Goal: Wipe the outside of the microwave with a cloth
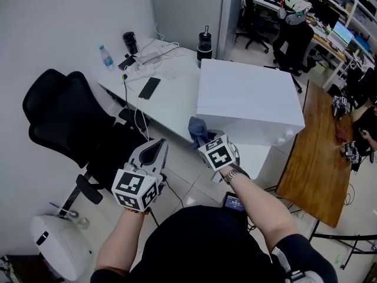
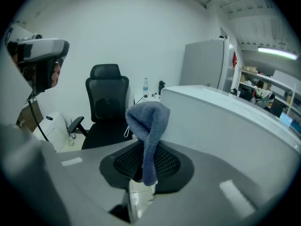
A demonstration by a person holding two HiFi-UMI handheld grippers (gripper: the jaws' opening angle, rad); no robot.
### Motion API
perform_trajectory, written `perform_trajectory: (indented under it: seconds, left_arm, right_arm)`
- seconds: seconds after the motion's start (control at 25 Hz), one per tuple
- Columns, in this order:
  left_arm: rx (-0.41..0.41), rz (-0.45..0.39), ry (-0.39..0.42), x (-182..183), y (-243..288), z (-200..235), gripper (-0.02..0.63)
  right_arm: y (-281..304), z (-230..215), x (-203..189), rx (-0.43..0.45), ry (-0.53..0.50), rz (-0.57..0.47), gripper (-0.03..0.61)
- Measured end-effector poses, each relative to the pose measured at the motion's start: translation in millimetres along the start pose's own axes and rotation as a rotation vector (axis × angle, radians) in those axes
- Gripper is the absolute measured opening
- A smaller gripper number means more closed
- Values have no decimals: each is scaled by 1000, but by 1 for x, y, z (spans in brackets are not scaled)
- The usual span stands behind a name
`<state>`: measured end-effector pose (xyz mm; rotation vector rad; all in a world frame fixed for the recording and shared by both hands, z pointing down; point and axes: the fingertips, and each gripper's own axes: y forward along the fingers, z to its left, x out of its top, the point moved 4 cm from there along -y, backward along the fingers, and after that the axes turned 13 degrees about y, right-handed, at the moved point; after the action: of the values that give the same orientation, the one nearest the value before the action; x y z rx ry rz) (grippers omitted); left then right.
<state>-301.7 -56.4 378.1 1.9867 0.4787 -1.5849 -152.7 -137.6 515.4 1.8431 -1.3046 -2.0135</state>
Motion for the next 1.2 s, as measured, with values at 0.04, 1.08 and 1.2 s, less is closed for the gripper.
perform_trajectory:
  seconds: [0.04,1.08,1.2]
  left_arm:
    - [0,3,0,-1,1,3,5]
    - [-162,-8,27,18,63,-43,5]
    - [-183,-13,27,24,75,-60,5]
  right_arm:
    - [3,-3,1,-5,10,1,61]
    - [-43,-89,-25,-162,167,-37,61]
    - [-60,-112,-34,-197,184,-40,61]
